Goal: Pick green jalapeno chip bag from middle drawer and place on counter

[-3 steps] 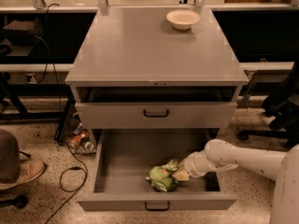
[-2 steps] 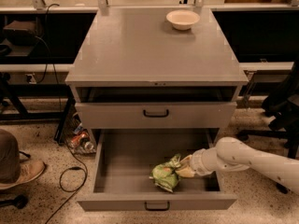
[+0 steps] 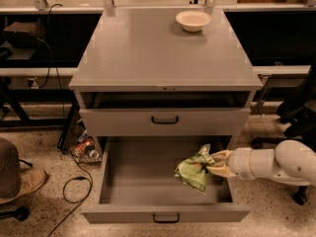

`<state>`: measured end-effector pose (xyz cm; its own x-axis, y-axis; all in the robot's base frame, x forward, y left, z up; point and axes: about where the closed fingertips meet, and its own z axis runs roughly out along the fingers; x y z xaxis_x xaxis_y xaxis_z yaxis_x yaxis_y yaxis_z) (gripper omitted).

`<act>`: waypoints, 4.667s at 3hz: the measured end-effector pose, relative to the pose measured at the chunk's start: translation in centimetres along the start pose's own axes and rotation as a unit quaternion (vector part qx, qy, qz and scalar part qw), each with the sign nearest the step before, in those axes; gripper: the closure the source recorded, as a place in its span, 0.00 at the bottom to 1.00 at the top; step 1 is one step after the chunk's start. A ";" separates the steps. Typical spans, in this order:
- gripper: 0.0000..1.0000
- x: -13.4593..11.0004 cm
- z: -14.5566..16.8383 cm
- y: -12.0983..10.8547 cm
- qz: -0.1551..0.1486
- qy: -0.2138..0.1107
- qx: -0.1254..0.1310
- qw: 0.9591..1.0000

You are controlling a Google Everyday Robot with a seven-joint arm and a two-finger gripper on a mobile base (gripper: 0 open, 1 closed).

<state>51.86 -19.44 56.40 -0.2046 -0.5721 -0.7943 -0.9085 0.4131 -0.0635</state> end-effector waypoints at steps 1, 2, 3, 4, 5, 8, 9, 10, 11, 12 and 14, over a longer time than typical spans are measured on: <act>1.00 0.0 -1.2 0.1 0.001 -0.008 0.005 1.000; 1.00 -0.3 -1.8 0.1 0.001 -0.015 0.007 1.000; 1.00 -4.9 -8.1 0.7 -0.017 -0.024 0.068 0.997; 1.00 -10.5 -15.1 0.6 -0.058 -0.006 0.134 0.989; 1.00 -14.9 -18.9 -0.3 -0.095 0.039 0.180 0.978; 1.00 -20.1 -21.2 -3.1 -0.115 0.024 0.202 0.972; 1.00 -25.5 -22.2 -8.6 -0.123 -0.002 0.219 0.968; 1.00 -28.8 -20.8 -13.4 -0.114 -0.018 0.216 0.969; 0.98 -30.9 -17.4 -19.4 -0.084 -0.030 0.212 0.973; 0.66 -32.2 -14.8 -22.8 -0.068 -0.042 0.202 0.976; 0.21 -32.1 -14.5 -22.4 -0.069 -0.041 0.199 0.977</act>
Offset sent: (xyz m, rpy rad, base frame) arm -0.0093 -0.0172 0.0224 0.0369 -0.0314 -0.0201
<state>73.47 -20.66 92.07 -0.0456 -0.5896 -0.8064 -0.7083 0.5883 -0.3901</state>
